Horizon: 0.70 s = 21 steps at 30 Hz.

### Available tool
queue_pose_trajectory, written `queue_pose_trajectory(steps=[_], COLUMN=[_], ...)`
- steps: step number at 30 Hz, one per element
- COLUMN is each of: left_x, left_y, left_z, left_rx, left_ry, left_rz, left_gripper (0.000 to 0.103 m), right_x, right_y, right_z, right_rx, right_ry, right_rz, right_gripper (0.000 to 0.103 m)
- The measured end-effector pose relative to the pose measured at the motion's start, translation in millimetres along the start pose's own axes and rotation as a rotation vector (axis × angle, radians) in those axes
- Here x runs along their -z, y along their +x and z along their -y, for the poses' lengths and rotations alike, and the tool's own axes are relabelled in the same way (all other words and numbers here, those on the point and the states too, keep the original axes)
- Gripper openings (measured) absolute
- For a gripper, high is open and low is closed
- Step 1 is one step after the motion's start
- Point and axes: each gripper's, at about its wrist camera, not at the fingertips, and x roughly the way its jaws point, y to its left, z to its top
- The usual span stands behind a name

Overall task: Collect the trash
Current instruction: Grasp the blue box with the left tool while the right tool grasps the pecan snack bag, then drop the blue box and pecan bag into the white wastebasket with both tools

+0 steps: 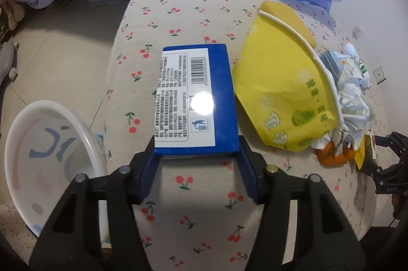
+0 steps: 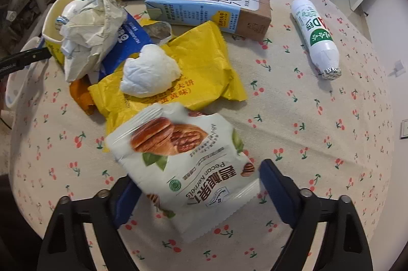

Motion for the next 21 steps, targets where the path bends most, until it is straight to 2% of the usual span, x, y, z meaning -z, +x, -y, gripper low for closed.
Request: queue_pose_trajectory(steps=[1,3,6,11,16,21], left_x=[0.3,3.0,7.2,15.3,26.4,40.8], left_y=[-1.8,-7.0,-13.3,-29.7,-50.4,-68.8], left_z=[-0.1,0.6,-3.2,-8.3,-12.2,-23.8], left_rx=[0.001,-0.002,-0.001,-0.005,-0.008,-0.017], left_ry=[0.001,-0.001,-0.024,-0.043,-0.018,-0.007], left_rz=[0.0,0.001,-0.002,0.005,0.017,0.034], left_gripper=[0.059,0.059,0.059,0.059,0.059,0.059], right_x=[2.4,0.4,3.1,9.8,15.3,11.1], right_y=[-0.4,-7.0,-22.2,-48.2,-79.0,-97.9], right_z=[0.0,-2.2,3.4,3.7,10.7,-0.8], right_rx=[-0.01,-0.013,-0.007,-0.024,-0.054,-0.081], right_ry=[0.0,0.002,0.016,0.055,0.093,0.107], right_rz=[0.002,0.004,0.013,0.034,0.086,0.142], right_gripper=[0.079,0.062,0.047,0.034,0.028,0.013])
